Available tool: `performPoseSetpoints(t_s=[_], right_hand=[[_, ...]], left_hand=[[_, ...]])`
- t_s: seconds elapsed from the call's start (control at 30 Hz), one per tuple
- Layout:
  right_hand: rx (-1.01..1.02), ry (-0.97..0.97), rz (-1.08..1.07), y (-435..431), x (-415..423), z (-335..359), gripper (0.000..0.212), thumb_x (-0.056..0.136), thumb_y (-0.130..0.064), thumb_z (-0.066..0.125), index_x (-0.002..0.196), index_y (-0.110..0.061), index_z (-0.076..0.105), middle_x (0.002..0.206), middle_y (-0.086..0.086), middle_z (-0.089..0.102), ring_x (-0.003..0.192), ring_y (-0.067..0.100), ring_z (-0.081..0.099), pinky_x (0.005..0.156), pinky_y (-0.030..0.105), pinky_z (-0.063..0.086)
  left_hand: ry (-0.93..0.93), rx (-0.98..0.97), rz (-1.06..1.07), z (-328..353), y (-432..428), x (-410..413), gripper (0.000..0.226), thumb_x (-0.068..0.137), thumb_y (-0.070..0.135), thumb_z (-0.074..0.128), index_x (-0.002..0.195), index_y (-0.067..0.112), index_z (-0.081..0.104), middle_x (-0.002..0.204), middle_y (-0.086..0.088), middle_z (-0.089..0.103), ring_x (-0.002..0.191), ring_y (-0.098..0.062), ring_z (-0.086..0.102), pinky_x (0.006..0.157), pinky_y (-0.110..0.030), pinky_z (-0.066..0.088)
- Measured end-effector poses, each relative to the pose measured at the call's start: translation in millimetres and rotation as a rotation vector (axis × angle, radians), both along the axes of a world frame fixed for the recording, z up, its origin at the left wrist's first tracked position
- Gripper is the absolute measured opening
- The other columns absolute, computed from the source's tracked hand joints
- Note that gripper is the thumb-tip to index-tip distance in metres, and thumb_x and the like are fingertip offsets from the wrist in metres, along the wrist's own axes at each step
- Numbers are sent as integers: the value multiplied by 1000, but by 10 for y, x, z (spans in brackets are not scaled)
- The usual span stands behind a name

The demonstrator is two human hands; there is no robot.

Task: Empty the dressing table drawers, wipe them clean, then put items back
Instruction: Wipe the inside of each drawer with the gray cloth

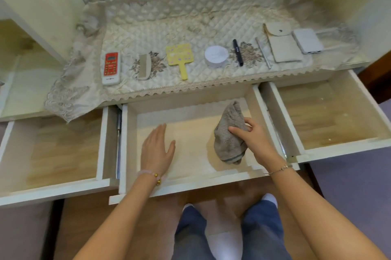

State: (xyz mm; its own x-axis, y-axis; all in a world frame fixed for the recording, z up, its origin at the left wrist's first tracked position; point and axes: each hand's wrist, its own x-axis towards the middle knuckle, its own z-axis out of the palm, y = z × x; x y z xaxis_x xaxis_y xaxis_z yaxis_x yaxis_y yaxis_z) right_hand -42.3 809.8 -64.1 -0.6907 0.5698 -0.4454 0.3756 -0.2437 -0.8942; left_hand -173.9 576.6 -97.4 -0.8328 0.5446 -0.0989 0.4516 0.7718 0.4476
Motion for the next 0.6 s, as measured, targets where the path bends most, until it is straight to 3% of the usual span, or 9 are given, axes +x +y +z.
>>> performPoseSetpoints(t_s=[0.17, 0.4, 0.6], right_hand=[[13, 23, -43, 799, 516, 121, 34, 82, -16, 70, 111, -18, 53, 97, -6, 65, 87, 8, 64, 63, 17, 54], [-2, 6, -121, 2105, 1029, 60, 40, 82, -19, 70, 117, -15, 51, 107, 4, 66, 94, 16, 65, 77, 31, 54], [17, -32, -126, 2799, 1240, -93, 53, 82, -20, 69, 129, -9, 46, 111, 6, 64, 93, 14, 64, 75, 28, 53]], left_hand=[[-8, 49, -55, 66, 871, 590, 58, 93, 41, 40, 142, 11, 37, 143, -7, 43, 132, -22, 40, 108, -32, 29], [-37, 120, -31, 64, 2194, 1301, 60, 89, 45, 37, 140, 12, 40, 141, -6, 46, 128, -21, 43, 104, -29, 31], [-80, 154, -43, -11, 2973, 1655, 52, 95, 34, 48, 141, 13, 36, 142, -4, 44, 129, -18, 41, 104, -22, 28]])
